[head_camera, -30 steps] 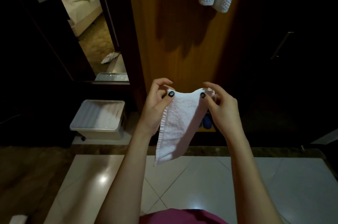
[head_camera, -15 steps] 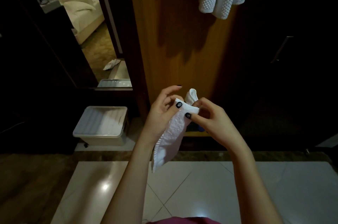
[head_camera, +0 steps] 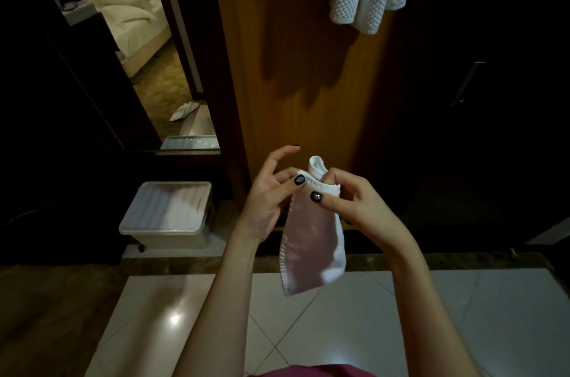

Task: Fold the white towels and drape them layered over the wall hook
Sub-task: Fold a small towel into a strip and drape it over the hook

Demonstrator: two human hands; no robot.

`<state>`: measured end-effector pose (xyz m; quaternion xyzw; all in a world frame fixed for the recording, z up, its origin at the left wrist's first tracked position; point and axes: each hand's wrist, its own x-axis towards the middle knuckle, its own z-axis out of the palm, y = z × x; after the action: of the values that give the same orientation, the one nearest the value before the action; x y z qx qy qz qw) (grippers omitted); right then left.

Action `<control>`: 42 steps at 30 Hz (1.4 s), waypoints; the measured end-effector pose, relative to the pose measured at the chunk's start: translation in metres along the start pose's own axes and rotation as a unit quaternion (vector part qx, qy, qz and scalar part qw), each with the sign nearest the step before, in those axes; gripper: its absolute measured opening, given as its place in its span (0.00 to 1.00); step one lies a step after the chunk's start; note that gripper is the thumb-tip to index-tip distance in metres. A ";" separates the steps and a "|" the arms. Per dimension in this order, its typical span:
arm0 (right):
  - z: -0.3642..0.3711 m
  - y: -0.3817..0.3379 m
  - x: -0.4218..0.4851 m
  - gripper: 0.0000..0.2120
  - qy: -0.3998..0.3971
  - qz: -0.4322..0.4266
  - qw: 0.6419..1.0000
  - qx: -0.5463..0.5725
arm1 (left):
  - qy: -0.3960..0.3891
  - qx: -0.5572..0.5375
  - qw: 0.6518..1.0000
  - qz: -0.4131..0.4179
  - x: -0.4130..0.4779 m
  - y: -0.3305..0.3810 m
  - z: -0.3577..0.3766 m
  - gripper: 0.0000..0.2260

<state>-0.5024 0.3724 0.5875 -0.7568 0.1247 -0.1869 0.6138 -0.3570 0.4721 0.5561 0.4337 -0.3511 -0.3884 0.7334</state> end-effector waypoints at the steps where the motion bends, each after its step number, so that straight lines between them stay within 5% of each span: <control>1: -0.003 -0.001 -0.001 0.10 -0.003 0.005 1.000 0.014 | -0.007 -0.005 1.000 0.006 0.001 0.000 0.002 0.18; 7: -0.006 -0.010 -0.007 0.10 0.001 -0.001 0.999 0.053 | -0.050 -0.109 0.993 0.004 0.004 0.003 0.016 0.18; 19: -0.005 -0.015 -0.009 0.09 0.044 -0.028 0.998 0.027 | -0.018 0.035 0.999 -0.018 0.004 0.004 0.016 0.03; 25: -0.006 -0.017 -0.014 0.09 0.041 -0.024 0.998 0.043 | -0.071 0.009 0.995 -0.069 0.002 0.004 0.015 0.13; 31: -0.020 -0.022 -0.017 0.07 0.005 0.028 0.996 -0.089 | -0.045 0.059 0.997 -0.002 0.002 0.008 0.011 0.04; 34: -0.022 -0.020 -0.017 0.09 0.049 0.030 0.983 -0.175 | -0.055 0.136 0.988 0.043 0.003 0.011 0.013 0.02; 42: -0.009 -0.019 -0.005 0.11 0.154 -0.033 0.970 -0.184 | 0.014 0.242 0.963 0.119 0.001 0.024 0.027 0.03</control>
<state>-0.5115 0.3709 0.6071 -0.8227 0.2250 -0.2948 0.4308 -0.3732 0.4686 0.5885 0.5587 -0.4730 -0.1957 0.6525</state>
